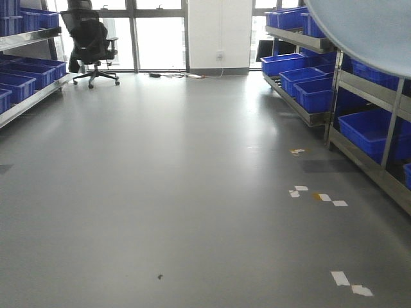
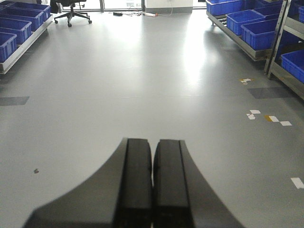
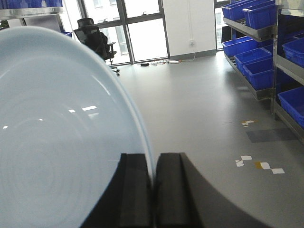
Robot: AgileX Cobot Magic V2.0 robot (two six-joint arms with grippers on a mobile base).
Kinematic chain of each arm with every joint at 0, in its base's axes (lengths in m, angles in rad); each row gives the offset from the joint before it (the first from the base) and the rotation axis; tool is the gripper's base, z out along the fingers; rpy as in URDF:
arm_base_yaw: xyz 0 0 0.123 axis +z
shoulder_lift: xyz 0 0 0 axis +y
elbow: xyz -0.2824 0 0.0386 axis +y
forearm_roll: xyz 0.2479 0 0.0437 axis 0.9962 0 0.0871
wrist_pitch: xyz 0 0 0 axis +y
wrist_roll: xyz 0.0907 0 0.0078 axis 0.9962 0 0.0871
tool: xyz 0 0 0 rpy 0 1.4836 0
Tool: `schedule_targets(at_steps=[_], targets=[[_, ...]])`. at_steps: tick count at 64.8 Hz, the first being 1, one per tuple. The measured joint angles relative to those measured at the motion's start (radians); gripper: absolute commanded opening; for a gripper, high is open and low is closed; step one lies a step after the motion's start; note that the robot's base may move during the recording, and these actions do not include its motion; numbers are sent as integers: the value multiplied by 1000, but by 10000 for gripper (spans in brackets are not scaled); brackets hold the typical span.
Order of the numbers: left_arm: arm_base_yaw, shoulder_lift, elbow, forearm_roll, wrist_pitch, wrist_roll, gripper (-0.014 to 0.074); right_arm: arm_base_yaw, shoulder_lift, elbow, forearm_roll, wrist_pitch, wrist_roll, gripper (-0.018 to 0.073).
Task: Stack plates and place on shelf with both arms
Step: 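Drive the base away from the table, turning toward the bin shelves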
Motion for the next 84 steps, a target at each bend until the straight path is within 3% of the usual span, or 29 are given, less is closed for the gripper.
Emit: schedule_targets(at_steps=[84], targets=[[0, 0, 0, 0, 0, 0, 83, 0, 0, 0, 0, 0, 0, 49]])
